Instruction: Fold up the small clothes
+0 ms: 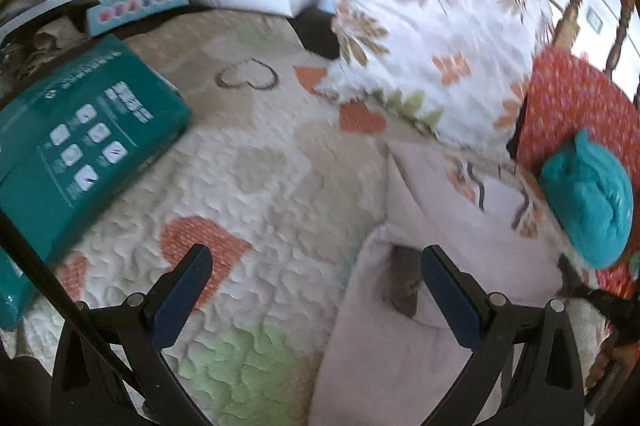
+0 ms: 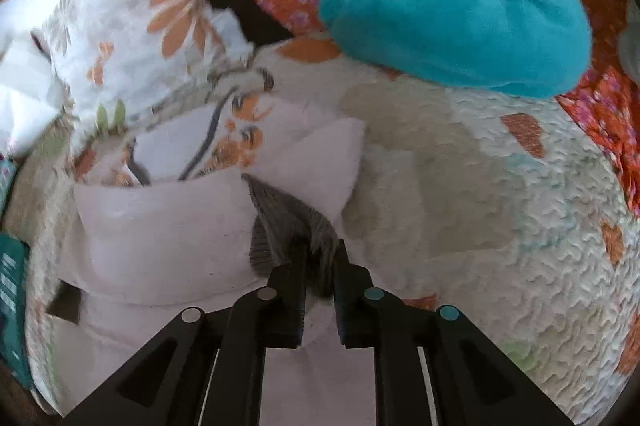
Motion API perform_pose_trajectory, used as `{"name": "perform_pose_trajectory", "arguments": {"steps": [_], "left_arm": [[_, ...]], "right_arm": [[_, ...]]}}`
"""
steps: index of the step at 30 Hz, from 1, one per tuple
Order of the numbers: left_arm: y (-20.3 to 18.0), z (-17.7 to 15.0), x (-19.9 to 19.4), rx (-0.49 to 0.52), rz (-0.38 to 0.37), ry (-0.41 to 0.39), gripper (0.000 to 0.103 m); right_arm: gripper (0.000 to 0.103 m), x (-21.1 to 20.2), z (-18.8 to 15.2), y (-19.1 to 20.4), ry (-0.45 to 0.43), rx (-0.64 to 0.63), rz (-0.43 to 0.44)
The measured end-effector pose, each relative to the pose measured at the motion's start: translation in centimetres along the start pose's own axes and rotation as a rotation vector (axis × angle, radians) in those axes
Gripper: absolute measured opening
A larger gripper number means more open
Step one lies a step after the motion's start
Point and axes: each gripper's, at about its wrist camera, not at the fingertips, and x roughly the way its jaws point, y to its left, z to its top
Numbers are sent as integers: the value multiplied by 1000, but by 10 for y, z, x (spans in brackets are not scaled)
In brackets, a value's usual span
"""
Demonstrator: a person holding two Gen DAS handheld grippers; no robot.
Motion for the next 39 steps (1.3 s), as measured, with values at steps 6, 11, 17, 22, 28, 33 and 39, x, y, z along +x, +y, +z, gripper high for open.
{"name": "perform_pose_trajectory", "arguments": {"steps": [6, 11, 17, 22, 28, 33, 39], "left_arm": [[5, -8, 14, -21, -35, 74, 103], [6, -8, 12, -46, -40, 65, 103], [0, -7, 23, -23, -35, 96, 103], [8, 0, 24, -49, -26, 88, 103], [18, -4, 35, -42, -20, 134, 103], [19, -23, 39, -41, -107, 199, 103], [25, -60, 51, -131, -269, 326, 65]], "right_arm": [[13, -19, -6, -8, -44, -70, 15], [13, -24, -9, 15, -73, -120, 131], [13, 34, 3, 38, 49, -126, 167], [9, 69, 41, 20, 23, -101, -121], [44, 18, 22, -21, -19, 36, 2], [45, -9, -44, -72, 59, 136, 119], [45, -22, -109, -119, 105, 356, 377]]}}
